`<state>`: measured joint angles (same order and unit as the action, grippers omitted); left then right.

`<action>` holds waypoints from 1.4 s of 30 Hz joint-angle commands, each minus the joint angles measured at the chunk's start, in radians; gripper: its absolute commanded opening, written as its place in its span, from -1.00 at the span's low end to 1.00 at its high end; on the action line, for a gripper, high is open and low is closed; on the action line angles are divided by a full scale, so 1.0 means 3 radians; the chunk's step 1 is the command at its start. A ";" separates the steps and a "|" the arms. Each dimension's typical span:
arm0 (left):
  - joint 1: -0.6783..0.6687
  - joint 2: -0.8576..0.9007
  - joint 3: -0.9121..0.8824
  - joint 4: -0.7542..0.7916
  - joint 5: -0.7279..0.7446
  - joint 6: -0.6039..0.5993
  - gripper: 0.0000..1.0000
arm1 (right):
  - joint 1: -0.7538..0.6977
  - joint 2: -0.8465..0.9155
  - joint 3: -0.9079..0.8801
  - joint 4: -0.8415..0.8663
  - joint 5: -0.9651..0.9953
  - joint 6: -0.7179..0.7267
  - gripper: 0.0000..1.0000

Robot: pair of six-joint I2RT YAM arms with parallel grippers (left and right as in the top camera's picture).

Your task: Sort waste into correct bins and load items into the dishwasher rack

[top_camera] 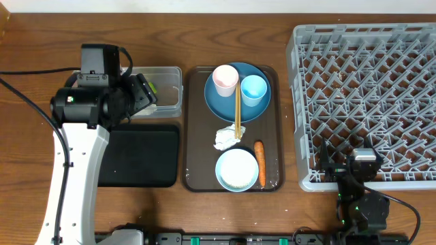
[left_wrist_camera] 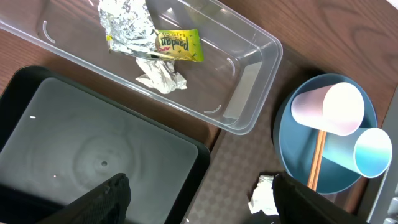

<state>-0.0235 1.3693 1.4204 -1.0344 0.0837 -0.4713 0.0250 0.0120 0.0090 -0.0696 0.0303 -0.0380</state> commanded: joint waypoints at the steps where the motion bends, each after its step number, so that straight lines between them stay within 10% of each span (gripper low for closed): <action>1: -0.0008 -0.0032 0.0056 -0.0015 0.0020 0.0011 0.51 | 0.0039 -0.0015 -0.0013 -0.0004 0.0022 -0.0014 0.98; 42: -0.0652 0.0487 0.0034 0.0135 0.0019 0.0098 0.51 | 0.0039 -0.0015 -0.0013 -0.0004 0.0022 -0.0014 0.99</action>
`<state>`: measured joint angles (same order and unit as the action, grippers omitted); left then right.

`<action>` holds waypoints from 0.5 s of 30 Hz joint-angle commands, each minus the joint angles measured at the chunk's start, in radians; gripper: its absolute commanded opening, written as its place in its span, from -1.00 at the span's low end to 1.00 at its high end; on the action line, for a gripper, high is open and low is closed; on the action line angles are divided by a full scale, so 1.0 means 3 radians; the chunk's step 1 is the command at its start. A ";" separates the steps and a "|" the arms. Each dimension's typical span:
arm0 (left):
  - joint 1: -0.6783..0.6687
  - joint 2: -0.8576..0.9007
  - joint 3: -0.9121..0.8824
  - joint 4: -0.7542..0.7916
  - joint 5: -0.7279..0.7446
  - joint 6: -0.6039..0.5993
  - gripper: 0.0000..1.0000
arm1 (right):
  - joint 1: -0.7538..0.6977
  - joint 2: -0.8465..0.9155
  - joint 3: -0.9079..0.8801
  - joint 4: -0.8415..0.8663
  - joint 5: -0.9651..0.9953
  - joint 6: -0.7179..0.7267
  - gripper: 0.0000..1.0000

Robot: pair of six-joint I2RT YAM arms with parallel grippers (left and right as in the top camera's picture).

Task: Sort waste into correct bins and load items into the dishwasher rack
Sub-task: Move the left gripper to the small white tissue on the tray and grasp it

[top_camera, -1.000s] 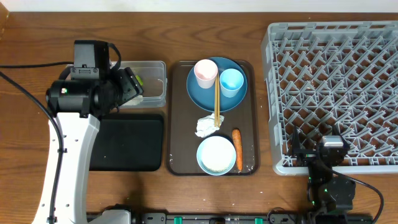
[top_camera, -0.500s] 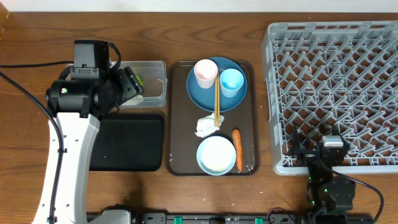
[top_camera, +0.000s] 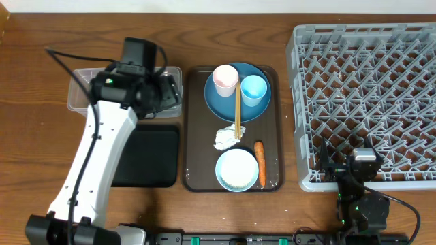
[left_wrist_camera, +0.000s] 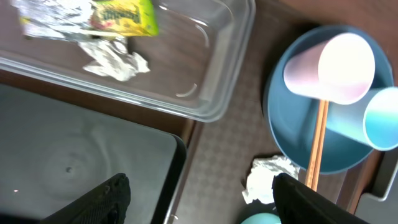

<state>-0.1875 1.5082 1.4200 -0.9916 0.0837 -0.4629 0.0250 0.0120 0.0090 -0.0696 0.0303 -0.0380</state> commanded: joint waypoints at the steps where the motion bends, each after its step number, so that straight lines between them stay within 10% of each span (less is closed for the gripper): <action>1: -0.0148 0.0024 0.0036 -0.0009 0.0019 0.0069 0.51 | 0.0039 -0.0015 -0.0013 -0.0004 0.0022 -0.0014 0.99; 15: -0.0563 0.0025 -0.0050 0.0008 0.0025 -0.0023 0.51 | 0.0039 -0.0015 -0.0013 -0.0004 0.0022 -0.0014 0.99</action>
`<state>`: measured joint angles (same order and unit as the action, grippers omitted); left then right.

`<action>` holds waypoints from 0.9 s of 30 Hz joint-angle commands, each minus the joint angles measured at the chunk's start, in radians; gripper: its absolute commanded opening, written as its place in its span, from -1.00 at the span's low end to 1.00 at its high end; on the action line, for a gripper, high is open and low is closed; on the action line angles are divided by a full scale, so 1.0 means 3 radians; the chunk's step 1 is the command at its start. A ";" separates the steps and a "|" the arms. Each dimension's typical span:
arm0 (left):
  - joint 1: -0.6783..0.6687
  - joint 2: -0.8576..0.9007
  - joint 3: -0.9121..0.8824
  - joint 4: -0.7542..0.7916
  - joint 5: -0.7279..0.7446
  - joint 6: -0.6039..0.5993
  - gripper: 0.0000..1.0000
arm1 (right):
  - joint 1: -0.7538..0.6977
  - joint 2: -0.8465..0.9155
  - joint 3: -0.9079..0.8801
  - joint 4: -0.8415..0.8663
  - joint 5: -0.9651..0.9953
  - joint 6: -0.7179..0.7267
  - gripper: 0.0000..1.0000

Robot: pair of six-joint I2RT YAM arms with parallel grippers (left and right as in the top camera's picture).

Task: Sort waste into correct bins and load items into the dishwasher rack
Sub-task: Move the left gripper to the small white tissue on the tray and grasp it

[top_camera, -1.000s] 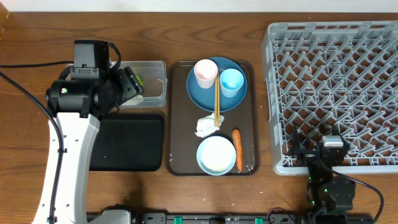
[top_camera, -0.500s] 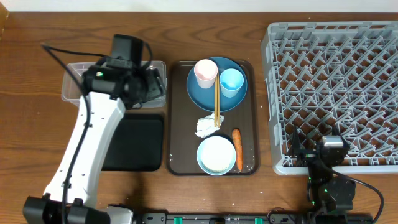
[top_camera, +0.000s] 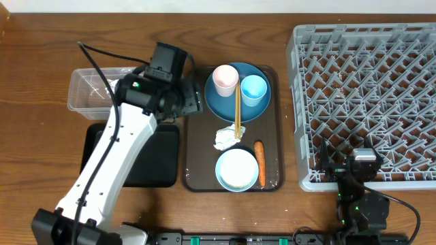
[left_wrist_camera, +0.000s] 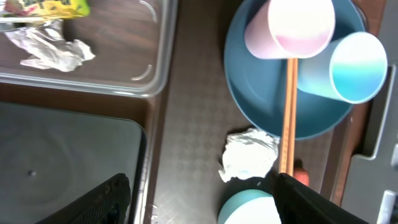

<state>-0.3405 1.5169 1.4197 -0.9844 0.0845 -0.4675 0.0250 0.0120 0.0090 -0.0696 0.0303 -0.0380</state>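
On the brown tray lie a blue plate with a pink cup, a blue cup and wooden chopsticks. Nearer the front are a crumpled white paper, a carrot and a light blue bowl. My left gripper hangs open over the tray's left part, with the crumpled paper just ahead of it and nothing between its fingers. The clear bin holds foil and wrappers. The right gripper sits at the rack's front edge; its jaws are not readable.
A black bin lies left of the tray, below the clear bin. The grey dishwasher rack fills the right side of the table. The left arm's white link crosses over the black bin.
My left gripper has shifted right, from above the clear bin's right end to over the tray's left part. The crumpled paper and bowl are now nearer its fingers. It stays open.
At first my left gripper was open over the clear bin and black bin, with foil and wrappers lying in the clear bin. Then it was over the clear bin's right end. Now it is over the tray. The right arm has stayed put.
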 commanded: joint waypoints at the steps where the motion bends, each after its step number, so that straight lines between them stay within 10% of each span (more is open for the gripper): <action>1: -0.0081 -0.0004 -0.0064 -0.0045 0.0047 -0.0013 0.51 | 0.0039 -0.0015 -0.0013 -0.0004 0.0022 -0.0014 0.98; 14: -0.0612 -0.0005 -0.0591 -0.0403 0.0446 0.0099 0.22 | 0.0039 -0.0015 -0.0013 -0.0004 0.0022 -0.0014 0.98; 27: -0.0940 -0.0004 -0.1193 0.0847 -0.0076 0.0095 0.22 | 0.0039 -0.0015 -0.0013 -0.0004 0.0022 -0.0014 0.98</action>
<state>-0.6224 1.5169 1.0904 -0.7498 0.1036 -0.4442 0.0250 0.0120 0.0090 -0.0696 0.0303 -0.0380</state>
